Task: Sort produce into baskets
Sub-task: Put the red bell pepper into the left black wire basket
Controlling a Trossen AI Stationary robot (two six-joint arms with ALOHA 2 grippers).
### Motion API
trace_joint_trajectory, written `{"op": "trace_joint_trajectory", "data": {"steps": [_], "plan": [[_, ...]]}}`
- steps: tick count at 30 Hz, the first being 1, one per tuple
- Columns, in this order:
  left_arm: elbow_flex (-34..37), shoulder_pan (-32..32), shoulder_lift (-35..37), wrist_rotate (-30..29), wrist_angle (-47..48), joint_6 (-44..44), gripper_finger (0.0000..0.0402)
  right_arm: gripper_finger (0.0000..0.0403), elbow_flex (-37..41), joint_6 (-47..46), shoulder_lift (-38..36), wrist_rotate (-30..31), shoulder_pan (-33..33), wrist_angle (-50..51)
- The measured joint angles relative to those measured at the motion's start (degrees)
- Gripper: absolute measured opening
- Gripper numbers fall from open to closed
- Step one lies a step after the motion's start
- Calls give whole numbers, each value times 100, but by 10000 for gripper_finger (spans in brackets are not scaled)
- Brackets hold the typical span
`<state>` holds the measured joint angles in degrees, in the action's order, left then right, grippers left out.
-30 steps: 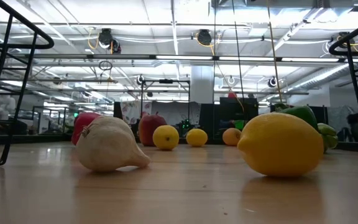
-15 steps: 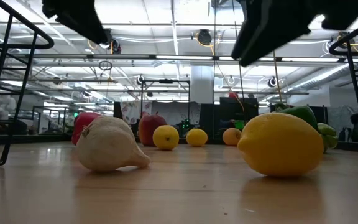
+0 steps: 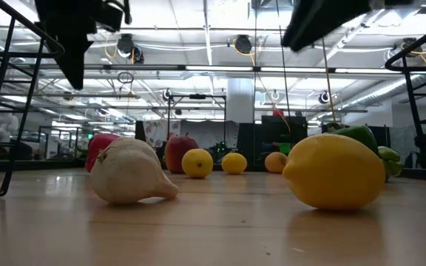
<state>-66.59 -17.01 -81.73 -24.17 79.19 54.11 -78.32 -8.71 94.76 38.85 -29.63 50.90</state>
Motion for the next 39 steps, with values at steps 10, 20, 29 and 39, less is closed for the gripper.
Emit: {"op": "trace_joint_trajectory", "data": {"steps": [10, 20, 29, 39], "plan": [[204, 1005, 7, 1119, -374, -1525, 152, 168, -4, -165, -358, -269, -91, -442], [966, 1472, 131, 1219, -855, -2011, 200, 168, -2, -279, -358, -917, -296, -412], [1649, 1765, 125, 1235, -1973, -2454, 208, 168, -2, -296, -358, -892, -317, -441], [1923, 2077, 125, 1045, -2398, -2760, 207, 168, -2, -154, -358, -879, -295, -666]]}}
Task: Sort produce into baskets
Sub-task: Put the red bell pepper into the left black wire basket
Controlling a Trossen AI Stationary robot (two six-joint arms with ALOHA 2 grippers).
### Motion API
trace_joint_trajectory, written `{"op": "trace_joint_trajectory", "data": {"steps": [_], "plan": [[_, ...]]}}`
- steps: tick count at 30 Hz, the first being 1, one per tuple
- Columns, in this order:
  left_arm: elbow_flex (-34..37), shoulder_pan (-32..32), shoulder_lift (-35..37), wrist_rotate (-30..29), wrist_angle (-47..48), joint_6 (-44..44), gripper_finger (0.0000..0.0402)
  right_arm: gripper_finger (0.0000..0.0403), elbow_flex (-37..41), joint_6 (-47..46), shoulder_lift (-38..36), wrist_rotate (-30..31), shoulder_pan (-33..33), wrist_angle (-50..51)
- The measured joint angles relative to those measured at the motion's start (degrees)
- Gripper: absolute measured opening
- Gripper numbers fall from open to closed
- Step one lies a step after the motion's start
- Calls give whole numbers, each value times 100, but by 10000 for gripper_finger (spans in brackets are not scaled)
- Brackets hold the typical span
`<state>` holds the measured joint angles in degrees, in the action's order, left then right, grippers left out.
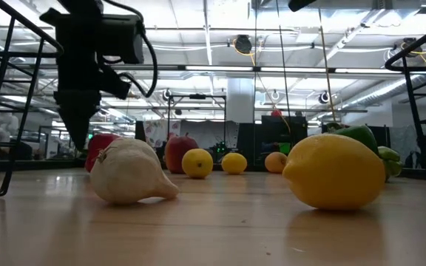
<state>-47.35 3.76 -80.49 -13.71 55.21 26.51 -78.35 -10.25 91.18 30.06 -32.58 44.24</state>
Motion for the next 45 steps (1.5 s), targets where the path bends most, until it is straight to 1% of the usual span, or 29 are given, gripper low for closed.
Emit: {"op": "trace_joint_trajectory", "data": {"steps": [6, 13, 16, 20, 31, 34, 37, 45], "plan": [[224, 82, 0, 165, -443, -145, 207, 168, 0, 9, 0, 18, 0, -41], [293, 82, 0, 4, -460, -198, 207, 168, 0, 185, 0, 20, 0, -210], [293, 80, 0, -33, -612, -297, 203, 168, 0, 235, 0, 20, 0, -279], [293, 127, 0, -43, -693, -351, 173, 168, 0, 243, 0, 20, 0, -280], [293, 191, 0, -28, -685, -346, 45, 168, 0, 244, 0, 18, -2, -281], [291, 191, 0, -20, -684, -343, 15, 168, 0, 244, 0, 18, -1, -283], [291, 187, 0, -18, -681, -338, 4, 168, 0, 243, 0, 18, -2, -286], [288, 185, 0, 32, -669, -296, 1, 168, 0, 244, 0, 18, -2, -286]]}}
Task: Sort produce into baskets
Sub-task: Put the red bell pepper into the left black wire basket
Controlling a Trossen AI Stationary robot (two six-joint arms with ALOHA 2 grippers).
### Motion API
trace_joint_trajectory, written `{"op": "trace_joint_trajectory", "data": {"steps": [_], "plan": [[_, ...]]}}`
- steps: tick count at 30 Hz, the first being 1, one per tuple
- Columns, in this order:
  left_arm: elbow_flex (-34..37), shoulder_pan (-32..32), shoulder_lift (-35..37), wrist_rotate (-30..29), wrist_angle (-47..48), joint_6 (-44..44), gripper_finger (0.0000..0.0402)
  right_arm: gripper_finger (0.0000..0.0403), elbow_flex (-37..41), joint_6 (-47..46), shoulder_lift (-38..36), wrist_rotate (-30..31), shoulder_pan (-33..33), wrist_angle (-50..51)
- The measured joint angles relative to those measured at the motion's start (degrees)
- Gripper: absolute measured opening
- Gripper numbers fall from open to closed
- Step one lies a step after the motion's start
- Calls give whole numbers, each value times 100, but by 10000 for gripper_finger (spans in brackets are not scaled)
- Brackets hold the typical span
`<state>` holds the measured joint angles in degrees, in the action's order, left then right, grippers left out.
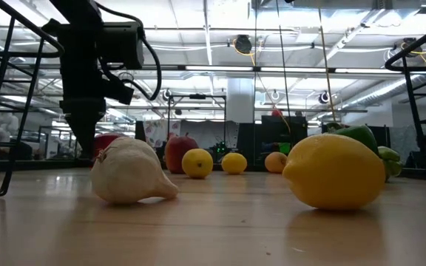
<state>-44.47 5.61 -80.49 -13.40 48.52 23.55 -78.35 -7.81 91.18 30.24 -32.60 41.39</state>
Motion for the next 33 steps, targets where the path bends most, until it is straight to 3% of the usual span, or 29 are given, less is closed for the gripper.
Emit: {"op": "trace_joint_trajectory", "data": {"steps": [14, 19, 24, 33], "plan": [[-716, -304, 0, 185, 652, 119, 0, 168, 1, 136, 0, 0, 0, 4], [-747, -390, 0, -27, 910, 174, 4, 168, 2, 148, 0, -2, 0, 20], [-596, -350, 0, -167, 914, 390, 44, 168, 2, 148, 0, -2, 0, 22], [-459, -350, 0, -66, 872, 614, 157, 168, 2, 147, 0, -7, -2, 42]]}}
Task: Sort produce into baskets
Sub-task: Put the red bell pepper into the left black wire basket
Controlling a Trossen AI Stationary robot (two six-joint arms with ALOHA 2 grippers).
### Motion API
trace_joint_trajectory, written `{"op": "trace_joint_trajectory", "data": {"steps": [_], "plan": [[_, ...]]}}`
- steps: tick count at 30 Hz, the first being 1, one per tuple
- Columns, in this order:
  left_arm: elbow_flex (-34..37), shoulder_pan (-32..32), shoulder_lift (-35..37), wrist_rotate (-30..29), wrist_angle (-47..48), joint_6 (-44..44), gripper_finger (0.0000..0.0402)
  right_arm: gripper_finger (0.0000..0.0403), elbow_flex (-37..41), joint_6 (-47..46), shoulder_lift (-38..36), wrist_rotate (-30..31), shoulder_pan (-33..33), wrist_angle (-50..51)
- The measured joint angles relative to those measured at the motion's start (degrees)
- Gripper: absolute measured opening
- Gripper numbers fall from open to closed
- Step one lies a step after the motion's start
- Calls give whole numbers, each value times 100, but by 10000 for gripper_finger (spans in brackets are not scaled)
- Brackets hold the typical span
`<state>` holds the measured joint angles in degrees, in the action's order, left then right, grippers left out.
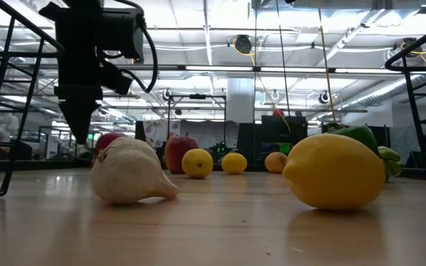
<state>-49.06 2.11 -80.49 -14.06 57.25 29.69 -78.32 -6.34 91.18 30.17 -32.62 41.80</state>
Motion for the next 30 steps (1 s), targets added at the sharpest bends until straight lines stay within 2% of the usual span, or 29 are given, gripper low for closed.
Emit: {"op": "trace_joint_trajectory", "data": {"steps": [4, 7, 22, 30], "plan": [[0, 0, 0, -97, -39, -22, 191, 168, 0, -1, 0, 0, 0, 21], [0, 0, 0, -97, -92, -24, 202, 168, 0, -1, 0, 0, 0, 26], [25, 0, 0, -42, -350, -125, 203, 168, 0, -4, 0, -3, 0, 44], [586, 0, 0, -45, -797, -42, 203, 168, 0, -39, 0, -21, -9, 96]]}}
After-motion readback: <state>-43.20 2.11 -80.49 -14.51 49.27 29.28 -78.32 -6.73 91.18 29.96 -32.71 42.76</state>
